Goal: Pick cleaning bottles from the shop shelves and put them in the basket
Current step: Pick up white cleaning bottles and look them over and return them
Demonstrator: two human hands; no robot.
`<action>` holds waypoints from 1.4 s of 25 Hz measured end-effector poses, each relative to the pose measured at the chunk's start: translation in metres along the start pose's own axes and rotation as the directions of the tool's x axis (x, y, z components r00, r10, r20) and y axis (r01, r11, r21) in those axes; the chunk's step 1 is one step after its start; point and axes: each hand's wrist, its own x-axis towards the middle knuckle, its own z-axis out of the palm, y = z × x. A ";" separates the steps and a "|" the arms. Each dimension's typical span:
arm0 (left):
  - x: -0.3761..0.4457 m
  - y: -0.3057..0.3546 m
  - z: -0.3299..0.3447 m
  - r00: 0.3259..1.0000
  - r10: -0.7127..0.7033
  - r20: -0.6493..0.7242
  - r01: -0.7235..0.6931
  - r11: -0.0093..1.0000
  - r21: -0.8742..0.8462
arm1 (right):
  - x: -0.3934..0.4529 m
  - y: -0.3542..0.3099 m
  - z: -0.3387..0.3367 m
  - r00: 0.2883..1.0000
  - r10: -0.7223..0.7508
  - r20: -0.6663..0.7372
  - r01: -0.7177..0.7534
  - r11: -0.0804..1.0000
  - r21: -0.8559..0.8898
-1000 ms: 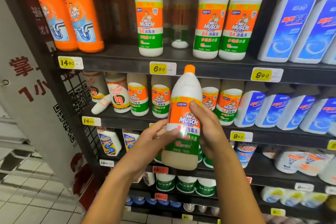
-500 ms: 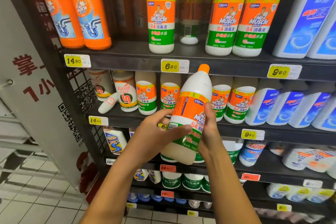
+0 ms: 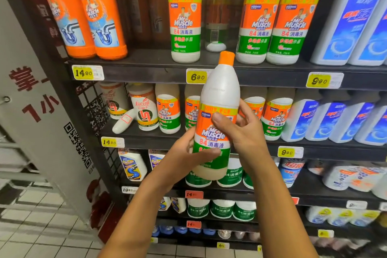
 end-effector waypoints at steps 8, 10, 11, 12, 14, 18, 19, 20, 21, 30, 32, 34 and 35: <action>0.001 -0.013 -0.007 0.999 0.050 0.014 -0.048 0.990 -0.131 | 0.002 -0.011 -0.003 0.989 0.076 0.126 -0.064 0.994 -0.093; 0.002 -0.014 -0.012 0.999 0.034 0.036 -0.027 0.982 -0.185 | 0.004 -0.016 -0.007 0.981 0.099 0.165 -0.081 0.990 -0.113; 0.003 -0.016 -0.016 0.998 0.028 0.056 -0.015 0.976 -0.216 | 0.006 -0.019 -0.007 0.979 0.106 0.173 -0.085 0.988 -0.126; 0.004 -0.016 -0.018 0.997 0.026 0.077 -0.005 0.967 -0.254 | 0.009 -0.020 -0.005 0.977 0.114 0.179 -0.090 0.987 -0.136; 0.008 -0.019 -0.021 0.994 0.015 0.112 0.026 0.935 -0.355 | 0.013 -0.024 0.002 0.976 0.123 0.182 -0.098 0.985 -0.141; 0.018 -0.025 -0.025 0.964 0.006 0.268 0.143 0.833 -0.534 | 0.017 -0.030 0.020 0.992 0.086 0.092 -0.069 0.982 -0.176; 0.019 -0.024 -0.026 0.954 0.043 0.296 0.142 0.807 -0.573 | 0.017 -0.032 0.024 0.998 0.047 0.043 -0.037 0.977 -0.210; 0.020 -0.023 -0.026 0.952 0.068 0.300 0.137 0.778 -0.613 | 0.016 -0.034 0.028 1.000 -0.009 -0.009 0.007 0.964 -0.265; 0.022 -0.022 -0.027 0.957 0.071 0.283 0.137 0.748 -0.649 | 0.014 -0.036 0.032 0.995 -0.076 -0.058 0.051 0.935 -0.351; 0.029 -0.025 -0.023 0.980 0.037 0.193 0.118 0.676 -0.728 | 0.009 -0.039 0.050 0.952 -0.251 -0.175 0.072 0.740 -0.668; 0.026 -0.021 -0.028 0.981 0.046 0.191 0.106 0.694 -0.712 | 0.013 -0.037 0.045 0.963 -0.194 -0.185 0.069 0.847 -0.527; 0.023 -0.020 -0.034 0.978 0.024 0.206 0.132 0.695 -0.707 | 0.018 -0.035 0.034 0.987 -0.090 -0.136 0.050 0.962 -0.269; 0.021 -0.018 -0.037 0.975 -0.001 0.224 0.161 0.697 -0.698 | 0.021 -0.035 0.029 0.995 -0.043 -0.085 0.030 0.988 -0.149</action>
